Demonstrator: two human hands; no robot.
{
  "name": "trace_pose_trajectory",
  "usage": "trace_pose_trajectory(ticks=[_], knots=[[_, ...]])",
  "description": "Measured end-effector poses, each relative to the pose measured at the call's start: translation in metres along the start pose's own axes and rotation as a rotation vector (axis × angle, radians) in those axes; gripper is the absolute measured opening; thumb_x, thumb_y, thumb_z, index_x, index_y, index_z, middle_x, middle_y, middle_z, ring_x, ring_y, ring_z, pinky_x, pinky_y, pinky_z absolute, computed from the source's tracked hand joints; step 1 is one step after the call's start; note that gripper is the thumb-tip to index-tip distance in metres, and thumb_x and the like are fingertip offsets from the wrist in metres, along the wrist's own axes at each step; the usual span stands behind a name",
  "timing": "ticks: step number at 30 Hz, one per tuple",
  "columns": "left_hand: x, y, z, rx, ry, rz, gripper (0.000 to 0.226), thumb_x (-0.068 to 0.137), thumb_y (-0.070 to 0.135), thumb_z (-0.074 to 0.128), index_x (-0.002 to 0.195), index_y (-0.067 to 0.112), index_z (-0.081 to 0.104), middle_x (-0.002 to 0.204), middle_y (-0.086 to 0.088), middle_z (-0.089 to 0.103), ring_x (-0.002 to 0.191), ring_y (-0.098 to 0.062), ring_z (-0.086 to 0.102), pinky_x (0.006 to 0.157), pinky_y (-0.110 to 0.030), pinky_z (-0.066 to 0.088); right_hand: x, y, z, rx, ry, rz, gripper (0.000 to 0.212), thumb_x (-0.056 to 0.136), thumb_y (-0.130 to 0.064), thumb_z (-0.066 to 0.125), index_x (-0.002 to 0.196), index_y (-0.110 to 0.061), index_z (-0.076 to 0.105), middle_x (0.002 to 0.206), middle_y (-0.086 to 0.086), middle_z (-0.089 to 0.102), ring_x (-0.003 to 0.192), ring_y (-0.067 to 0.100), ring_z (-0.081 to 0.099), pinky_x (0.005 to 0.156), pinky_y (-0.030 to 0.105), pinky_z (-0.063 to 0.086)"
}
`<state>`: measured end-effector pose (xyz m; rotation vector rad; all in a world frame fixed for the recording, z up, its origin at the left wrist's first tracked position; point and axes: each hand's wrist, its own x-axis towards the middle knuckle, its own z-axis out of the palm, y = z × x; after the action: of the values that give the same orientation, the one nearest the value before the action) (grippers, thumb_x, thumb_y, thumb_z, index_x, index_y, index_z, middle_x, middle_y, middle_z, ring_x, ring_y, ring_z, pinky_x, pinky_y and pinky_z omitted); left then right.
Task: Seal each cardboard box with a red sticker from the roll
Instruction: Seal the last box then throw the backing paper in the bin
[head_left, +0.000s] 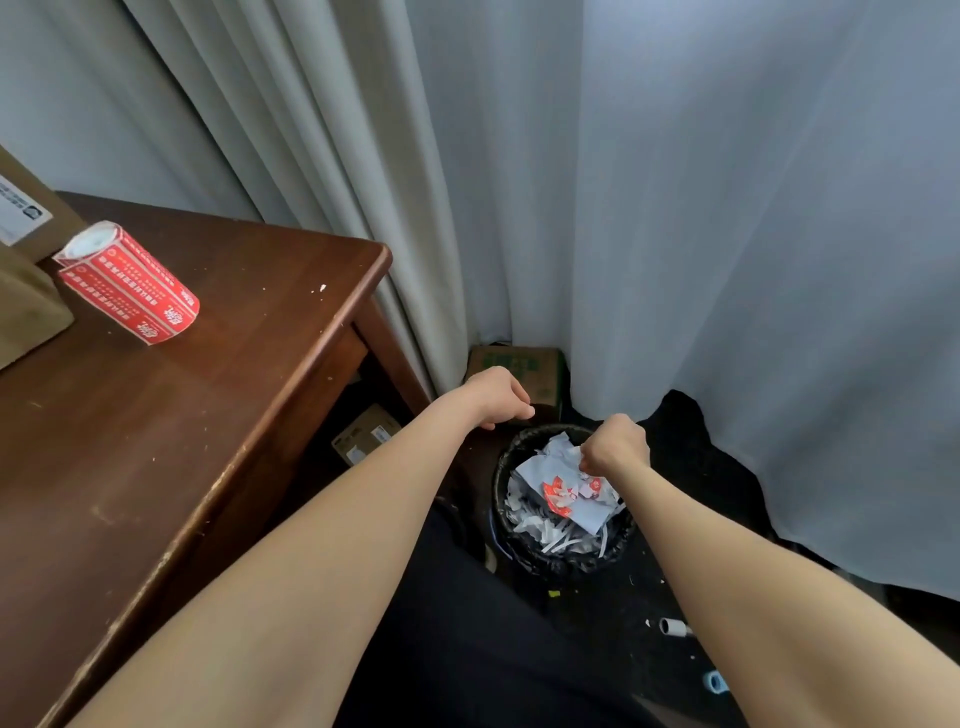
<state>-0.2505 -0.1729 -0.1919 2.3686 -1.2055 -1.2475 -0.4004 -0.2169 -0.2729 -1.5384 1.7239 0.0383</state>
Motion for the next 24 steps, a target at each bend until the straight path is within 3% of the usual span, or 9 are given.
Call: trace_pose_trajectory(ticks=[7,12,16,19,24], knots=[[-0.011,0.003,-0.012,-0.014,0.03,0.015,0.022,0.091,0.018,0.062,0.112,0.012,0.065,0.119,-0.008,0.06,0.112,-0.022,0.056,0.09,-0.035,0.052,-0.002,-0.006,-0.006,0.018,0.019,-0.032,0.012,0.085,-0.014,0.069,0.083,-0.005,0.061,0.093,0.014,0.067,0.082,0.029,0.064,0.063,0.031,0.048],[-0.022,0.005,-0.026,-0.006,0.081,0.032,0.023,0.091,0.021,0.063,0.113,0.013,0.065,0.118,-0.006,0.061,0.112,-0.021,0.057,0.087,-0.033,0.053,-0.014,-0.027,-0.02,-0.009,0.018,-0.075,0.027,0.087,-0.036,0.067,0.092,-0.009,0.065,0.092,0.008,0.066,0.08,0.027,0.06,0.065,0.029,0.043],[-0.034,0.006,-0.042,-0.028,0.117,0.046,0.023,0.09,0.02,0.063,0.111,0.013,0.066,0.118,-0.008,0.062,0.111,-0.023,0.058,0.086,-0.034,0.052,-0.027,-0.052,-0.029,-0.039,0.076,-0.143,0.031,0.086,-0.043,0.066,0.097,-0.013,0.066,0.097,0.006,0.067,0.088,0.028,0.063,0.068,0.03,0.045],[-0.046,0.007,-0.054,-0.043,0.169,0.072,0.024,0.09,0.019,0.063,0.113,0.011,0.065,0.117,-0.011,0.064,0.099,-0.019,0.058,0.078,-0.031,0.05,-0.036,-0.077,-0.035,-0.032,0.111,-0.213,0.031,0.083,-0.043,0.065,0.099,-0.017,0.068,0.104,0.007,0.067,0.099,0.03,0.062,0.075,0.031,0.049],[-0.068,0.011,-0.074,-0.079,0.293,0.125,0.019,0.088,0.013,0.062,0.106,0.008,0.068,0.089,-0.007,0.061,0.084,-0.018,0.056,0.066,-0.028,0.052,-0.056,-0.118,-0.041,-0.041,0.178,-0.341,0.033,0.08,-0.044,0.063,0.098,-0.017,0.068,0.103,0.006,0.067,0.104,0.03,0.059,0.083,0.038,0.052]])
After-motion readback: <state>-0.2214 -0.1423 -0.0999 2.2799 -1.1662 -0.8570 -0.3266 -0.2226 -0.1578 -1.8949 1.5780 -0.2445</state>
